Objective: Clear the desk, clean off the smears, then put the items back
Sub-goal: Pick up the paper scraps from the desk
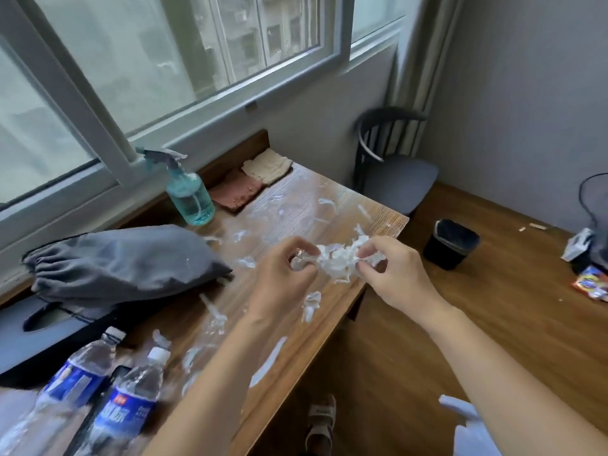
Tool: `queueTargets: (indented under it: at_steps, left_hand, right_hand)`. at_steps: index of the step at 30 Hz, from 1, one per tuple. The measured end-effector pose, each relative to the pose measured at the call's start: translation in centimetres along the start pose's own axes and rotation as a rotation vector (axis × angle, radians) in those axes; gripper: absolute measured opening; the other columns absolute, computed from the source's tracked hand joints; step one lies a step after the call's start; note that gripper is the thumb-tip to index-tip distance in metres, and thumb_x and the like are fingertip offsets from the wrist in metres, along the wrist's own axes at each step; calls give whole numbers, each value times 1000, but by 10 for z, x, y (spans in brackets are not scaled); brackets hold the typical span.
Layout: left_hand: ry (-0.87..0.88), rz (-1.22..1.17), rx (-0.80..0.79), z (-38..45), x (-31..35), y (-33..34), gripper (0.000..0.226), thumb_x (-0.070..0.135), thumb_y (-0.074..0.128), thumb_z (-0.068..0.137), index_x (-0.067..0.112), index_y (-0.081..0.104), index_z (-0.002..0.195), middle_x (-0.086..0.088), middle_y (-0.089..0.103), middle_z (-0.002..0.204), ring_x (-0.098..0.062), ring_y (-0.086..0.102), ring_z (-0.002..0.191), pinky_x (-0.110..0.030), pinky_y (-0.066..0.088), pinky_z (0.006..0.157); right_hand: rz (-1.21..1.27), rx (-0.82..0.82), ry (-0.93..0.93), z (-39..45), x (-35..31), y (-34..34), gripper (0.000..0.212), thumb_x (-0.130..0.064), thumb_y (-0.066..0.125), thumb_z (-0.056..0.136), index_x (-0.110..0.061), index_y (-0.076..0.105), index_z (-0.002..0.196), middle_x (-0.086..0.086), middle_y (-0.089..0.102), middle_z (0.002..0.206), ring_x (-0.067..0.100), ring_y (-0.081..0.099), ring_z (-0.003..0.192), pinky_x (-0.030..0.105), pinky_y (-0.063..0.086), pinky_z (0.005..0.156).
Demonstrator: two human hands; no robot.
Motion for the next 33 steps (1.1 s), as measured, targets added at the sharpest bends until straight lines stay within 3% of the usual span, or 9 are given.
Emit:
queueTargets:
  at_steps: [3,6,9,15,18,22,27,31,33]
  left_hand:
    - [18,-28,-56,55,8,28,26,6,70,89,31,71,97,18,62,76,3,52,58,-12,37,58]
    - [40,-39,-101,105,19,62,27,7,70,89,33,70,98,11,68,88,-2,50,61,-22,41,62]
    - [48,-25,-110,146,32,99,27,6,69,88,32,70,97,5,69,86,-2,51,60,-17,41,58]
    - [34,-17,-97,214,59,201,23,6,68,84,28,71,92,23,62,67,0,53,61,-15,38,60]
    - [21,-4,-92,242,85,262,21,5,68,84,22,72,95,18,63,74,2,57,70,-11,40,63]
    - [-23,-24,-74,284,118,332,15,11,72,85,23,71,95,11,71,86,-9,64,80,-22,52,69]
    - [-53,-33,-109,337,144,403,18,9,72,83,24,70,92,13,71,85,-2,62,75,-13,47,67]
    - [-31,-31,-158,387,152,461,20,9,74,82,26,70,90,16,70,84,-4,62,75,-18,50,68]
    - [-19,-26,-182,416,152,488,20,7,75,83,25,70,92,16,69,84,-2,62,76,-14,49,66]
  right_hand:
    - [-32,44,24,37,29,-21,12,-13,76,89,-21,69,93,-8,66,97,3,63,95,2,44,79]
    - [-57,99,51,70,61,-43,10,-15,76,90,-21,69,94,-11,65,98,0,62,96,2,46,78]
    - [-56,160,73,97,99,-66,11,-10,77,88,-18,69,91,-8,66,95,-1,62,92,2,44,77]
    - [-31,197,70,154,197,-117,16,-3,76,84,-17,68,86,-8,65,91,4,61,87,4,42,69]
    - [-7,177,60,180,251,-149,15,-2,77,83,-14,69,86,-8,66,90,5,61,84,5,41,68]
    - [-11,144,31,212,312,-196,18,1,78,80,-14,69,86,-7,66,88,7,61,85,7,43,71]
    - [23,190,63,246,378,-247,18,2,77,80,-14,68,83,-6,66,86,8,61,83,8,42,69]
    - [18,234,106,277,435,-275,18,3,76,80,-13,68,83,-6,65,86,9,60,81,9,43,69]
    - [5,249,138,293,465,-283,18,2,77,79,-14,68,84,-6,65,87,10,61,81,17,47,71]
Point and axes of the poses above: each hand's wrist, its own z-axis towards the middle knuckle, its own y-axis out of the palm, x = y × z, the point moved 1 cm from there along z, towards the middle knuckle
